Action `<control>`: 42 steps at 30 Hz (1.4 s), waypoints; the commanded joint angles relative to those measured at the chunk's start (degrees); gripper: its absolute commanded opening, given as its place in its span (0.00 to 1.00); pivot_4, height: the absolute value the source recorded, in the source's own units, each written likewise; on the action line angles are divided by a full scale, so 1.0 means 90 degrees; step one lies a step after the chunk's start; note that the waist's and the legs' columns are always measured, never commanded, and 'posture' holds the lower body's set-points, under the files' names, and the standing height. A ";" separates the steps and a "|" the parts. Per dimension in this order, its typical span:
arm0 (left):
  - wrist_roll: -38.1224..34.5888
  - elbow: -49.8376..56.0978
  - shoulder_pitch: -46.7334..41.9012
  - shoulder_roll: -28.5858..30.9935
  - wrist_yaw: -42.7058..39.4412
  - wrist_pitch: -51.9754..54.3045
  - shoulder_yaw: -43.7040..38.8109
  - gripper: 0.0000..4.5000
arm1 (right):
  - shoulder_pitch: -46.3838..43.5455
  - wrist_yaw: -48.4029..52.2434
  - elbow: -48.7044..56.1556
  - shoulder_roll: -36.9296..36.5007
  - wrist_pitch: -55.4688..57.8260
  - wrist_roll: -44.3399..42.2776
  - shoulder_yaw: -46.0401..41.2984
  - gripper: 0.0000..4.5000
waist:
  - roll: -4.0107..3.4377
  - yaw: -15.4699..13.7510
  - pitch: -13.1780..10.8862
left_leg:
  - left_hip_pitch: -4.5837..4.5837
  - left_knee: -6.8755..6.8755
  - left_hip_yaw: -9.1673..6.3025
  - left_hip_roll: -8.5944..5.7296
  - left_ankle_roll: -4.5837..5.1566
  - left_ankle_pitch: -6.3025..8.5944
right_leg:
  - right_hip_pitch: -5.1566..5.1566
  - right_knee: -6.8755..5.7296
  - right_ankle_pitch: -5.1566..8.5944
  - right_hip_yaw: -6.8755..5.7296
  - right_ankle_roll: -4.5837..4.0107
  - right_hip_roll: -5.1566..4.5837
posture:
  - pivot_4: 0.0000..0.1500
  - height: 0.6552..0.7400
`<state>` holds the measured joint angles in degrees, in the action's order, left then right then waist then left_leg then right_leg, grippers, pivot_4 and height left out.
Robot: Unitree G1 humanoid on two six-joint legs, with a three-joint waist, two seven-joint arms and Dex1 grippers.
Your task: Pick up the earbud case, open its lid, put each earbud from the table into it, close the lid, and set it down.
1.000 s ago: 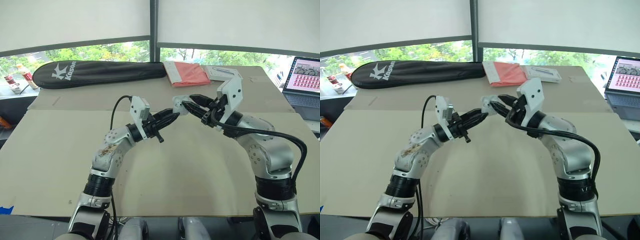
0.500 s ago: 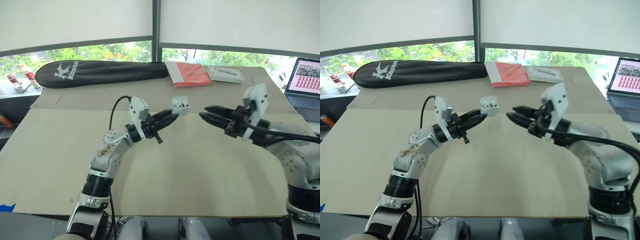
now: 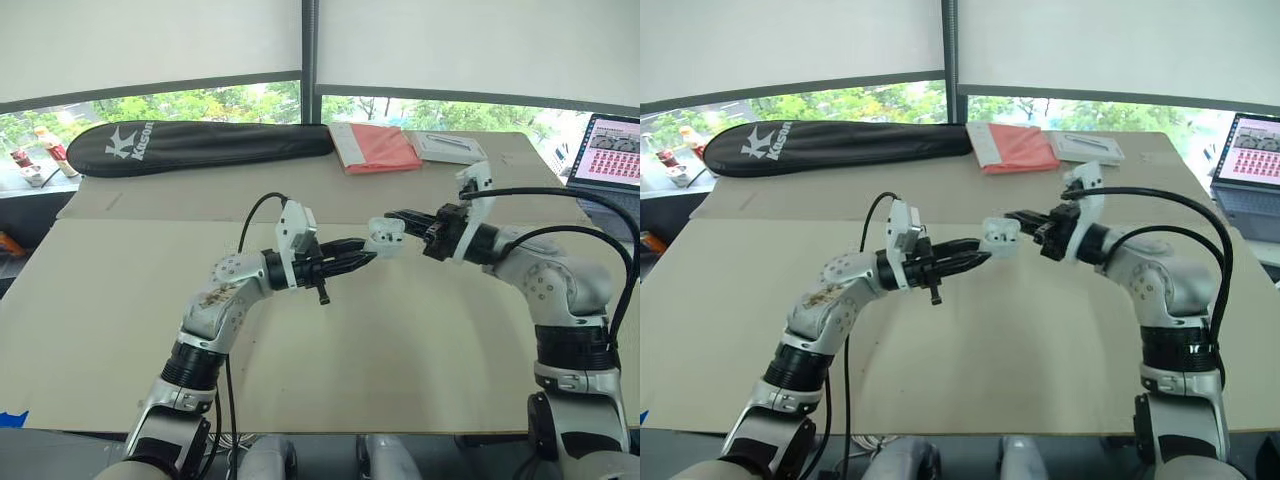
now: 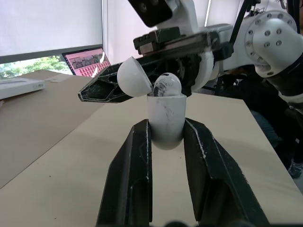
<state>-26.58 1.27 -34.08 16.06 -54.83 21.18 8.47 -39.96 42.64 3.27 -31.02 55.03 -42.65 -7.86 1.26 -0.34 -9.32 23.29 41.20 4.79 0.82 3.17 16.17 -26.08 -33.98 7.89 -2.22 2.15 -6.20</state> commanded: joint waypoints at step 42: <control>-0.0784 0.0050 0.0240 0.0527 0.2816 0.4874 -0.1216 0.99 | 0.2894 0.0982 0.1542 -0.1345 -0.3731 0.1785 -0.0207 1.00 | 0.0009 0.0033 -0.0005 | -0.0031 -0.0010 -0.0005 -0.0009 -0.0007 -0.0003 | 0.0012 -0.0003 0.0032 0.0024 0.0004 0.0003 | 1.00 1.00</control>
<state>-35.28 -0.35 -32.88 18.45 -27.43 67.25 -2.56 -12.92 51.05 17.21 -42.34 23.26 -26.19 -7.67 1.34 -0.05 -9.37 22.95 41.04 4.77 0.75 3.10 16.15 -25.97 -34.02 8.19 -1.96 2.15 -6.17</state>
